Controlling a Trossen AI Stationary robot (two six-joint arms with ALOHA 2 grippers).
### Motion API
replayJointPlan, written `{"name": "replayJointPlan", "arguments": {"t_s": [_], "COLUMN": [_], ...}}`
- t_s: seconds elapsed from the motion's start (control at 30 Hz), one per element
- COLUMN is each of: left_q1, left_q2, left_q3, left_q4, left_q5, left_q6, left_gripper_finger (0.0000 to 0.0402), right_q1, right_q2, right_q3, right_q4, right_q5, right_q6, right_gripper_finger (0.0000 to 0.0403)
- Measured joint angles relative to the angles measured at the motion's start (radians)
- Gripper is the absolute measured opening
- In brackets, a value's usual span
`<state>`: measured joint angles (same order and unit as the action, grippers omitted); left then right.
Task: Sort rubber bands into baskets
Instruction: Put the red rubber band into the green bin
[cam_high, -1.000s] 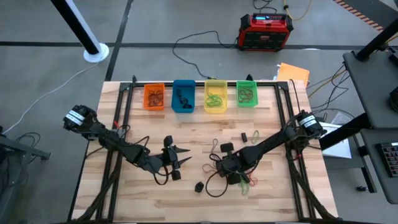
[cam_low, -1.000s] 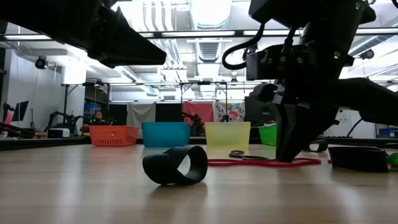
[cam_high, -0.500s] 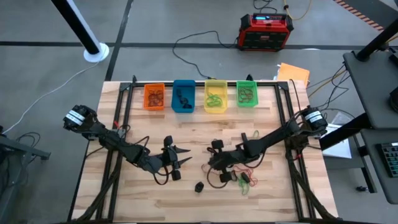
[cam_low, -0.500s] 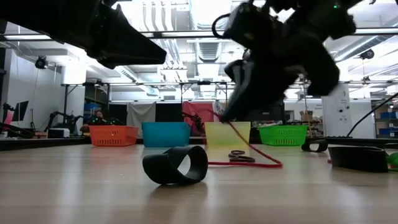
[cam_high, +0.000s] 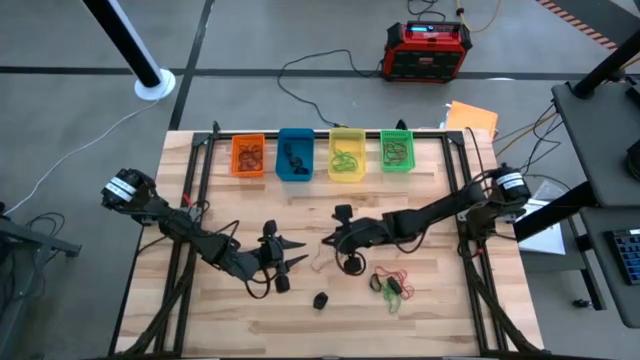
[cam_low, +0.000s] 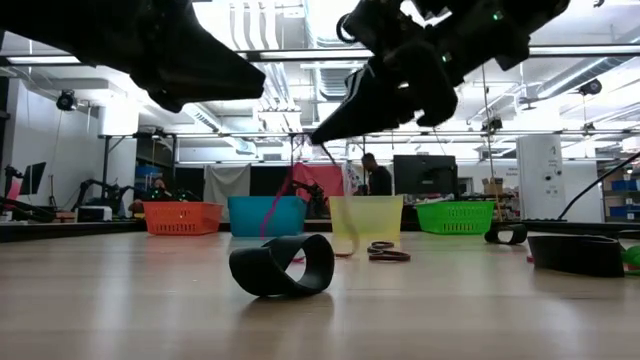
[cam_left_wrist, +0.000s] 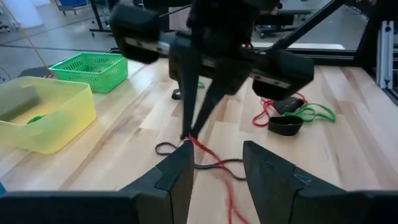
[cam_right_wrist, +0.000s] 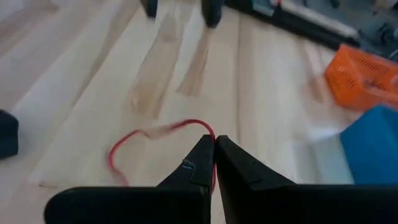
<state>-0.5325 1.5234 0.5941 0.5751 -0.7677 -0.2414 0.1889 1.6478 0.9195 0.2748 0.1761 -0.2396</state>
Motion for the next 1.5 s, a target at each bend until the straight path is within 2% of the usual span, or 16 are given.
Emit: {"name": "replayJointPlan", "arguments": {"t_s": [0.13,0.3,0.37,0.57,0.8,0.9,1.03,1.13,1.2,1.3,1.37,1.43,1.5], "left_q1": [-0.003,-0.004,-0.013,-0.039,-0.027,-0.023,-0.017,-0.007,0.004,0.022,0.033,0.041,0.042], "left_q2": [-0.005,-0.024,-0.041,-0.164,-0.288,-0.357,-0.484,-0.589,-0.66,-0.751,-0.802,-0.837,-0.857], "left_q3": [0.002,0.018,0.035,0.124,0.073,0.019,-0.046,-0.073,-0.091,-0.11,-0.121,-0.128,-0.129], "left_q4": [0.001,-0.001,-0.062,-0.437,-0.482,-0.485,-0.532,-0.613,-0.647,-0.638,-0.635,-0.635,-0.634], "left_q5": [0.0,0.0,0.0,0.0,-0.016,-0.072,-0.205,-0.31,-0.332,-0.27,-0.165,-0.061,-0.02], "left_q6": [-0.004,0.007,0.02,0.018,0.15,0.185,0.223,0.226,0.223,0.217,0.191,0.175,0.173], "left_gripper_finger": [0.0123,0.0123,0.0123,0.0123,0.0123,0.0123,0.0123,0.0123,0.0123,0.0123,0.0123,0.0123,0.0123], "right_q1": [-0.003,-0.012,-0.017,-0.022,-0.042,-0.059,-0.115,-0.176,-0.215,-0.259,-0.277,-0.291,-0.309], "right_q2": [-0.023,-0.024,-0.022,-0.014,-0.01,-0.013,-0.035,-0.052,-0.052,-0.052,-0.052,-0.053,-0.063], "right_q3": [-0.004,-0.033,-0.046,-0.076,-0.076,-0.076,-0.055,-0.012,0.026,0.071,0.083,0.087,0.086], "right_q4": [0.088,0.282,0.323,0.493,0.535,0.568,0.556,0.475,0.404,0.319,0.294,0.273,0.236], "right_q5": [-0.011,-0.137,-0.14,-0.157,-0.157,-0.158,-0.149,-0.146,-0.147,-0.148,-0.142,-0.098,-0.043], "right_q6": [-0.052,-0.067,-0.067,-0.054,-0.1,-0.119,-0.138,-0.134,-0.122,-0.124,-0.144,-0.16,-0.17], "right_gripper_finger": [0.0009,0.0009,0.0009,0.0009,0.0009,0.0009,0.0009,0.0009,0.0009,0.0009,0.0009,0.0009,0.0009]}}
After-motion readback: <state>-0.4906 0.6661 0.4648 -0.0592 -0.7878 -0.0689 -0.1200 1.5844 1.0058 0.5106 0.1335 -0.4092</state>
